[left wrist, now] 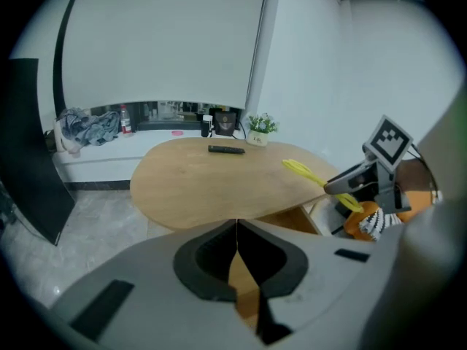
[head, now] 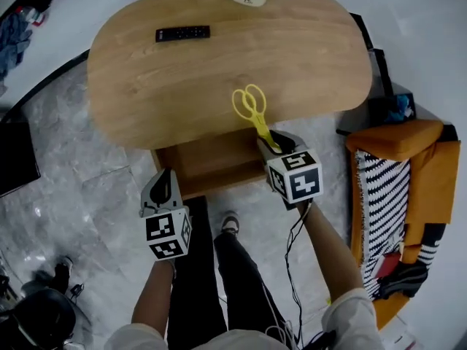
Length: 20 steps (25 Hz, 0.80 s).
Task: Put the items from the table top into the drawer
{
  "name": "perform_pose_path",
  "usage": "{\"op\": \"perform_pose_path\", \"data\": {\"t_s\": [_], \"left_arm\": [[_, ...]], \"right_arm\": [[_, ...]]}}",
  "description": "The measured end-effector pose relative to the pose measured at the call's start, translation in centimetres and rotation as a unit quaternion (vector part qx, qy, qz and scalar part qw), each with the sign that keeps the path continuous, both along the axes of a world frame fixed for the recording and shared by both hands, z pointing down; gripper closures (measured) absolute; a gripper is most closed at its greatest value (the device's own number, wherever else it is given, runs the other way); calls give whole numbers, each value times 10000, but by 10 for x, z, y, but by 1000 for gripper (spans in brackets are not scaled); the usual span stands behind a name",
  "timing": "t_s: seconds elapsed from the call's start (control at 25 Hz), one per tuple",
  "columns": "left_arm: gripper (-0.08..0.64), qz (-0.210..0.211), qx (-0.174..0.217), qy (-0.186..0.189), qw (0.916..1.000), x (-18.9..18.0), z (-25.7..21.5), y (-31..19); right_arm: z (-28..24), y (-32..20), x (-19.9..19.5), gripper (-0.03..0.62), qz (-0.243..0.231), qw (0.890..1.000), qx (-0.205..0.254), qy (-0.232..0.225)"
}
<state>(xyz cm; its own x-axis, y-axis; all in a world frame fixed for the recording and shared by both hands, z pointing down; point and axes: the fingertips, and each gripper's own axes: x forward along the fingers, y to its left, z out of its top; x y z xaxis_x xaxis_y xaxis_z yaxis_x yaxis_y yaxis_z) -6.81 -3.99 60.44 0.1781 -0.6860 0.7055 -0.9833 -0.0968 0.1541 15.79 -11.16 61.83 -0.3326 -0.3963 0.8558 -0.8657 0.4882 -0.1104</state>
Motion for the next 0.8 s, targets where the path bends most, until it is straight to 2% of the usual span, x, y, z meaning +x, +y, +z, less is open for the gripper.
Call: {"op": "perform_pose_path", "data": {"t_s": [0.12, 0.2, 0.36, 0.52, 0.68, 0.8], "left_arm": [[551, -189, -67, 41, 9998, -2, 2, 26], [551, -351, -64, 49, 9994, -8, 3, 40], [551, -621, -19, 70, 9980, -17, 3, 63], [551, -739, -3, 57, 9973, -25, 2, 79], [551, -847, -7, 16, 9964, -41, 1, 83], [551, -942, 18, 2, 9956, -52, 1, 82]], "right_arm": [[-5, 35, -22, 480, -715, 9974, -2, -61], [-6, 55, -38, 479, -1257, 9920, 9, -90], [-1, 86, -66, 479, -2178, 9759, -2, -162], [8, 105, -90, 478, -2988, 9539, -217, -200], [16, 109, -110, 477, -3410, 9390, -360, -254], [23, 105, -118, 471, -3433, 9381, -359, -297]]}}
